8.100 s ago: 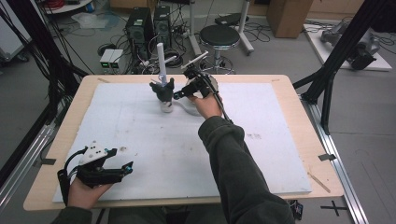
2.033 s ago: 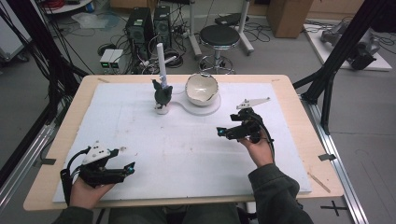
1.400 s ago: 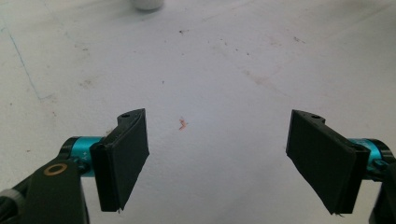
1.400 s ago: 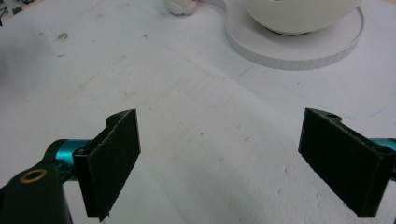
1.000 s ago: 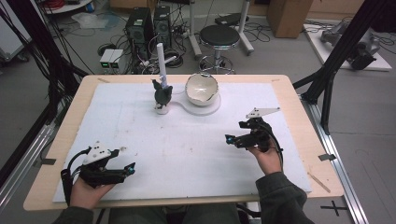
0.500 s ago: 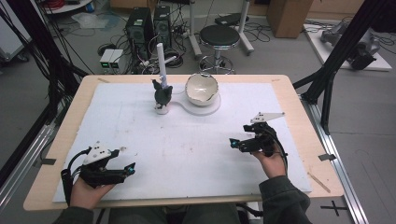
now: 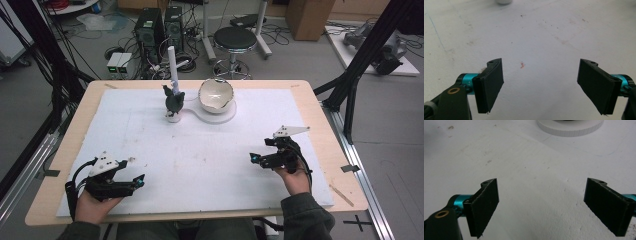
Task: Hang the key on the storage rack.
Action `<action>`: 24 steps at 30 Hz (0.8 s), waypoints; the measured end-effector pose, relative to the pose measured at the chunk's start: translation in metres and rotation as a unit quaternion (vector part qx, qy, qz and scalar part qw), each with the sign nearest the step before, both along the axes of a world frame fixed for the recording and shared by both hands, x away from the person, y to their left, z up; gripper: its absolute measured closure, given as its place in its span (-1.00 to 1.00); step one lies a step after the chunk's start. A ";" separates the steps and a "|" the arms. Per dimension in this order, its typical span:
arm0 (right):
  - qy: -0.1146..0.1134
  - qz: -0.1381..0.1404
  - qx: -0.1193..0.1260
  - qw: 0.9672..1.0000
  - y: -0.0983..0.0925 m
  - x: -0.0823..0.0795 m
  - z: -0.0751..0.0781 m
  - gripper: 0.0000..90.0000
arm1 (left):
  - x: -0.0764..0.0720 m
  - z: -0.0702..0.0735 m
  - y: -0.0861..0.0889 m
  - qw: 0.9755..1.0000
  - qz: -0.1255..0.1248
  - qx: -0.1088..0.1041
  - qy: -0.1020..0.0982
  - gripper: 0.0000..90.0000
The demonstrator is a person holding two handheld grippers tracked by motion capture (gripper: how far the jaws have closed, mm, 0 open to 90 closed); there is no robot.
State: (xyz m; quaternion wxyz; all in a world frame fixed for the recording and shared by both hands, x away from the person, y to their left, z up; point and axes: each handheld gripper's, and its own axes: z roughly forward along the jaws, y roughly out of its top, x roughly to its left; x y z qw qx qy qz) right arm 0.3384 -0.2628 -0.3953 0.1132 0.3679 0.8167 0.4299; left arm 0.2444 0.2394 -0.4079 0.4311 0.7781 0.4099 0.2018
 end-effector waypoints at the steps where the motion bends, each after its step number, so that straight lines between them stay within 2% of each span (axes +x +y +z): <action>1: 0.000 0.000 -0.001 1.000 -0.001 -0.001 -0.001 -0.74 | 0.000 0.000 0.000 1.000 -0.001 0.000 -0.001 -0.53; 24: 0.001 -0.013 -0.007 1.000 -0.016 -0.015 -0.013 -0.74 | -0.001 -0.001 0.001 1.000 0.000 0.002 -0.001 -0.52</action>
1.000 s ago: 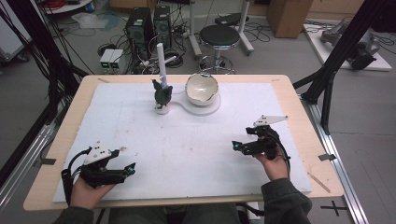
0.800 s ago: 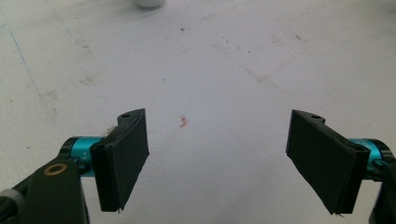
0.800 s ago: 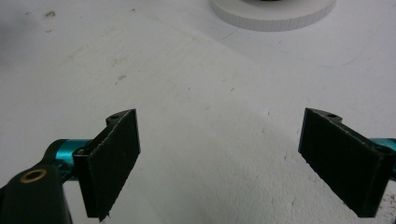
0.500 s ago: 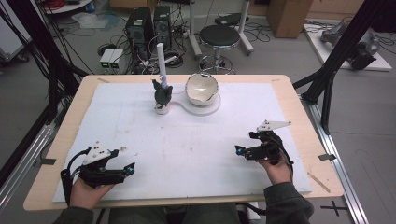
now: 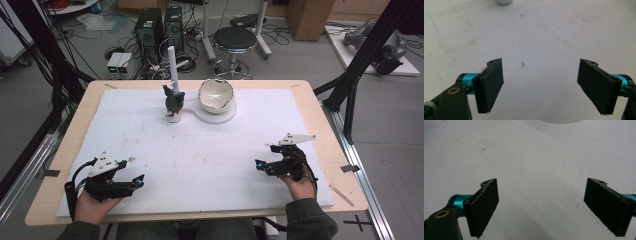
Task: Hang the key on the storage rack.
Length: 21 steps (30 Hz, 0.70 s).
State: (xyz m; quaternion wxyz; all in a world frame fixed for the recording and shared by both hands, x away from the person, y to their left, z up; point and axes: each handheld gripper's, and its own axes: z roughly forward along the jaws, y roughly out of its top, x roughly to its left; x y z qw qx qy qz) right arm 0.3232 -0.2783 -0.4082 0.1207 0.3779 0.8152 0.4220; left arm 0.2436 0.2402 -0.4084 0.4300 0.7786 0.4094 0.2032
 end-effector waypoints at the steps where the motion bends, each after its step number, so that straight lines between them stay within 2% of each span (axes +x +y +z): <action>1: 0.000 0.000 0.000 1.000 0.000 0.000 0.000 -0.74 | 0.000 0.000 0.000 1.000 0.000 0.000 0.000 -0.52; 21: -0.008 -0.002 -0.001 1.000 -0.007 -0.015 -0.003 -0.74 | -0.001 -0.005 0.002 1.000 -0.004 0.002 0.010 -0.53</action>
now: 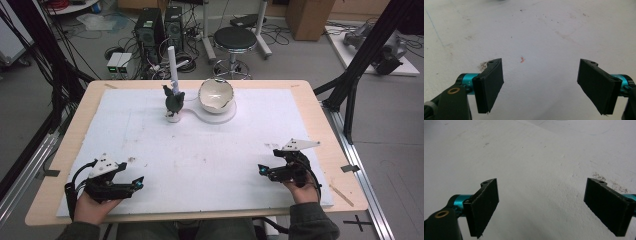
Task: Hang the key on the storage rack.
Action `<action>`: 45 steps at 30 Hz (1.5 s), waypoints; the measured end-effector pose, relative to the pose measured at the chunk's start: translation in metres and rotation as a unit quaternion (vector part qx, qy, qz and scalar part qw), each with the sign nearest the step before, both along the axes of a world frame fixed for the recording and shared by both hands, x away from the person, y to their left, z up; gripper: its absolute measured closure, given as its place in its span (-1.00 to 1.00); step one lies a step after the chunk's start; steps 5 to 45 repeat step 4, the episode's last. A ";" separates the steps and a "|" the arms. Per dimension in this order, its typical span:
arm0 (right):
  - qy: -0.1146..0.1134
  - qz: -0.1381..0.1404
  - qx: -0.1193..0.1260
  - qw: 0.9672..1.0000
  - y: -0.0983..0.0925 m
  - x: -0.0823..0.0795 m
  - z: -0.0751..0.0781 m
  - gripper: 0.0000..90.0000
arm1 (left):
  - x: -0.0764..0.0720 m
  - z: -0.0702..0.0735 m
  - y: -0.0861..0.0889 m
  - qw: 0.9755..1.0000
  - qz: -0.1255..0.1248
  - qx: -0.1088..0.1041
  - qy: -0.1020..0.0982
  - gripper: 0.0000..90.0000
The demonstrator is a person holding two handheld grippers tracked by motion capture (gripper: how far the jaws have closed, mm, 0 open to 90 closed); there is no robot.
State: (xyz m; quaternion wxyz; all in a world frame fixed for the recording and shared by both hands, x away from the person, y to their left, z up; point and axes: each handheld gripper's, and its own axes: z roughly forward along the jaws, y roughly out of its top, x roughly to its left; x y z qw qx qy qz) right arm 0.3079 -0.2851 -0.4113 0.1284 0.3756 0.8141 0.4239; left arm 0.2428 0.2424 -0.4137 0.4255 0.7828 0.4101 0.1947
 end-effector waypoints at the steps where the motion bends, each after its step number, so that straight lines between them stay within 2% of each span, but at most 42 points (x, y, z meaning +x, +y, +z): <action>1: 0.000 -0.001 0.001 1.000 0.000 -0.001 0.000 -0.74 | 0.000 0.000 0.000 1.000 -0.002 0.001 0.002 -0.53; 45: -0.001 -0.002 0.002 1.000 0.000 -0.002 0.001 -0.74 | 0.000 -0.001 0.000 1.000 -0.001 -0.001 0.002 -0.53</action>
